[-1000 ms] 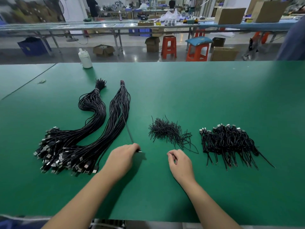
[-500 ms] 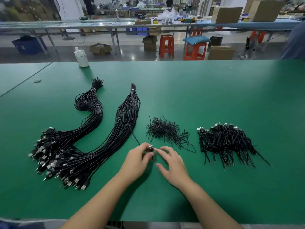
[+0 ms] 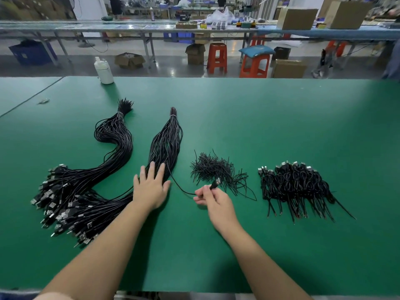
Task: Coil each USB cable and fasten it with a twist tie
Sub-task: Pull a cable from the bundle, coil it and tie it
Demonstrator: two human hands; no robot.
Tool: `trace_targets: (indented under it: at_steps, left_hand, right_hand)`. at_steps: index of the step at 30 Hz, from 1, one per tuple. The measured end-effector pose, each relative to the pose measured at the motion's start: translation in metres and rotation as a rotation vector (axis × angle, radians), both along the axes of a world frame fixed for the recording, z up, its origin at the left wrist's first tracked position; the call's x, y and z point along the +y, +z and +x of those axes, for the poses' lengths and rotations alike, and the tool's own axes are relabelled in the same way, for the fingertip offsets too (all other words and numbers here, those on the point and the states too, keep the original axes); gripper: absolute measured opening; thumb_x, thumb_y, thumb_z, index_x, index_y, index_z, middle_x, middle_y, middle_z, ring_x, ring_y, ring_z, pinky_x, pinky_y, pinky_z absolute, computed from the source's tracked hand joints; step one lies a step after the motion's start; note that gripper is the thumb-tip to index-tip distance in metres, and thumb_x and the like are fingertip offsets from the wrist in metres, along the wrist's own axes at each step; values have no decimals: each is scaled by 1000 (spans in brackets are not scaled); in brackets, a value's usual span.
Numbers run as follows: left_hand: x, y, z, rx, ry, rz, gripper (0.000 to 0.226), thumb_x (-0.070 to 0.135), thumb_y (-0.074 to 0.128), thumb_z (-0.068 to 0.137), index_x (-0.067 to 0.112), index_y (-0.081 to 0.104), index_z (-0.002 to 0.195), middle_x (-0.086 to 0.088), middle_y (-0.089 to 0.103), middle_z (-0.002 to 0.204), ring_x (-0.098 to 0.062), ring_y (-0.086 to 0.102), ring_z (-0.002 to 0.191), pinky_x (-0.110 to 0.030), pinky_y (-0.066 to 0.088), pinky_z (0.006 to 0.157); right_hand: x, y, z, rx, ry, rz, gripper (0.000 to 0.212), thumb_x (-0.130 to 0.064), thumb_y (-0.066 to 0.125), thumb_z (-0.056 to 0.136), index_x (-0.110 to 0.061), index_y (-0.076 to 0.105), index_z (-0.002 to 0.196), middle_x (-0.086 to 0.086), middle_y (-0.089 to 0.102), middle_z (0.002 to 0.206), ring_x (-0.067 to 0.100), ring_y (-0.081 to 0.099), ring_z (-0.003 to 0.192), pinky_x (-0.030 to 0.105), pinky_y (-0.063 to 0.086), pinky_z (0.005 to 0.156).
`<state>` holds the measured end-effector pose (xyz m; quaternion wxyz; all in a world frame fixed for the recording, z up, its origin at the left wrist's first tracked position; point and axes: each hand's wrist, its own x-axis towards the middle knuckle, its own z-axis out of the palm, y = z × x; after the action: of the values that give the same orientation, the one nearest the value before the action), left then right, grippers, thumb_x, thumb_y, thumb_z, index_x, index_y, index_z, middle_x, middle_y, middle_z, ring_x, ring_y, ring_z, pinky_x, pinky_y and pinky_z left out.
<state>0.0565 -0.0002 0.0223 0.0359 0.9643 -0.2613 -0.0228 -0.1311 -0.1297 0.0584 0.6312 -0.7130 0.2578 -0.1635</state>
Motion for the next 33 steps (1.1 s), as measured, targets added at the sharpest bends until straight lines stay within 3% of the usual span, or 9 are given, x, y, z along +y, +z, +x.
trace_targets:
  at_steps: [3,7,12,18,21,24,28,31,33]
  left_hand:
    - [-5,-18,8,-18,107,-27,64,53,19,102,23,11,158,-7,10,165,-31,12,150,-47,20,118]
    - [-20,-17,16,-7,214,-33,61,48,20,104,20,12,158,-6,10,165,-29,18,148,-45,22,116]
    - [-29,-10,32,24,286,1,59,43,23,106,15,13,157,-10,10,165,-32,15,149,-43,16,120]
    - [-36,-6,43,67,323,-17,59,42,21,106,14,11,158,-9,8,165,-31,13,150,-44,14,121]
    - [-34,-4,47,121,308,-19,61,43,22,105,15,9,158,-8,4,166,-29,10,151,-43,10,122]
    - [-25,6,55,223,274,-126,60,35,31,104,12,14,157,-11,6,165,-28,10,151,-42,8,123]
    - [-15,35,31,276,191,-630,48,22,41,102,10,41,148,-8,31,159,-24,23,148,-40,15,122]
    - [-19,71,-25,686,-29,-1042,43,48,44,99,24,63,130,4,61,135,-9,52,130,-32,34,113]
    - [-25,89,-59,1021,-231,-1063,47,55,45,97,24,67,124,5,65,131,-8,56,126,-28,39,109]
  right_hand:
    - [8,14,-4,-2,124,-188,28,-35,46,104,-28,70,90,-17,72,102,3,67,95,38,54,93]
    - [27,37,-6,-144,270,-472,21,-24,49,103,-17,70,102,-9,70,118,3,62,108,18,45,99]
    - [49,61,-17,-340,433,-752,18,-6,52,94,-6,70,97,4,71,109,24,63,106,36,49,97]
    - [58,97,-35,-440,400,-377,32,-38,47,103,-23,67,83,-6,66,75,10,59,92,34,48,89]
    - [46,113,-23,-346,280,-39,37,-50,40,101,-31,63,80,-5,46,52,14,47,51,27,41,53]
    - [12,112,0,-112,76,145,39,-39,36,106,-22,65,87,-6,27,58,10,23,48,28,16,48]
    - [-14,100,5,-19,67,155,28,-15,37,102,-10,64,97,-4,36,66,9,30,55,24,23,49]
    - [-17,93,-3,18,122,0,32,-25,35,107,-15,60,90,-5,44,60,12,39,51,21,31,46]
    - [-13,89,-5,16,185,29,32,-28,35,108,-18,58,89,-4,38,56,13,31,46,22,25,43]
